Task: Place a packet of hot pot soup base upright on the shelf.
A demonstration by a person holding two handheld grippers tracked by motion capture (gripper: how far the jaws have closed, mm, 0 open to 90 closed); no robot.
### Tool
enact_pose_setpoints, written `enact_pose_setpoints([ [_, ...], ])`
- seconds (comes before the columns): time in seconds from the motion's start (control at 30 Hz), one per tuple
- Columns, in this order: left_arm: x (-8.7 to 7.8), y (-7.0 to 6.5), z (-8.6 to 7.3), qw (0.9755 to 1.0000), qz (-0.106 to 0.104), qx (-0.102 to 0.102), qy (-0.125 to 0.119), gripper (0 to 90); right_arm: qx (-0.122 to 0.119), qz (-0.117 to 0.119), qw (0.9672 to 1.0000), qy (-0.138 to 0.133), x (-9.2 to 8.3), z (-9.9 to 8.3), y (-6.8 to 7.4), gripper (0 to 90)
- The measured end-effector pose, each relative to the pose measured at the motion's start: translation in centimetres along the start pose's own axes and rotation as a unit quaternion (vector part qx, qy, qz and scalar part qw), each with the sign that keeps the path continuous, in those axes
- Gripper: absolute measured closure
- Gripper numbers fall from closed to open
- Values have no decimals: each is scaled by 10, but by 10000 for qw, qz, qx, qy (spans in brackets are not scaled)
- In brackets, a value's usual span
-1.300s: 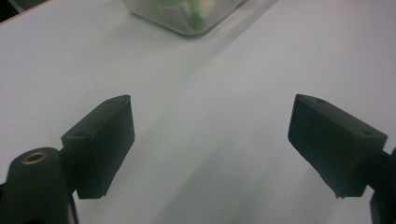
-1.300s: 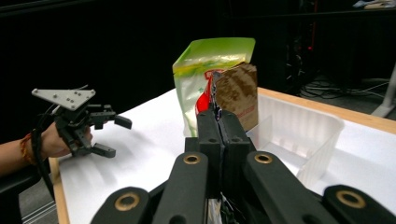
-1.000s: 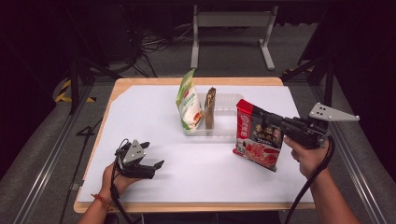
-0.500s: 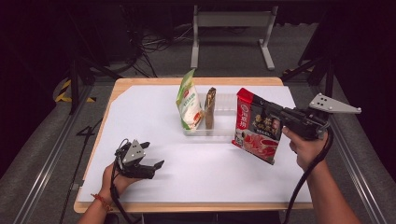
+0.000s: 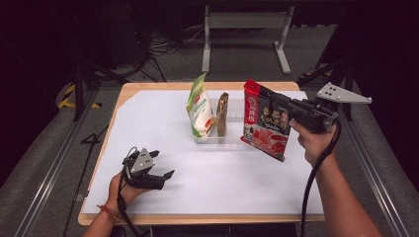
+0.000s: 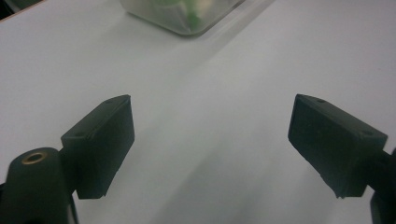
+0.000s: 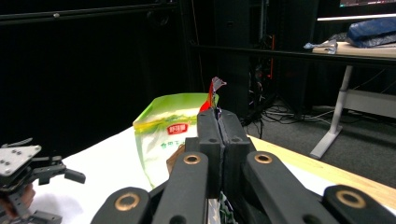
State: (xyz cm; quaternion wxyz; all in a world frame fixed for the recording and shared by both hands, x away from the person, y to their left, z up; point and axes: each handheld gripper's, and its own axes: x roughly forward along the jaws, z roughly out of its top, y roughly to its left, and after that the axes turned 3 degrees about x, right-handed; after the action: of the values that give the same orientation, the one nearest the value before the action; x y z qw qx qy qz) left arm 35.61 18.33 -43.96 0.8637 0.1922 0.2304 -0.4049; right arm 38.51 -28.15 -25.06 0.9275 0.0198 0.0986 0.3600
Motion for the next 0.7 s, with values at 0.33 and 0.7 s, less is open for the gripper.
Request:
enact_pose_setpoints([
  [0.33, 0, 0, 0, 10000, -6, -8, -13, 153, -65, -152, 9999, 29, 22, 8, -5, 894],
  [0.7, -2, 1, -1, 9999, -13, -60, -80, 151, 20, -371, 9993, 76, 53, 15, -19, 894],
])
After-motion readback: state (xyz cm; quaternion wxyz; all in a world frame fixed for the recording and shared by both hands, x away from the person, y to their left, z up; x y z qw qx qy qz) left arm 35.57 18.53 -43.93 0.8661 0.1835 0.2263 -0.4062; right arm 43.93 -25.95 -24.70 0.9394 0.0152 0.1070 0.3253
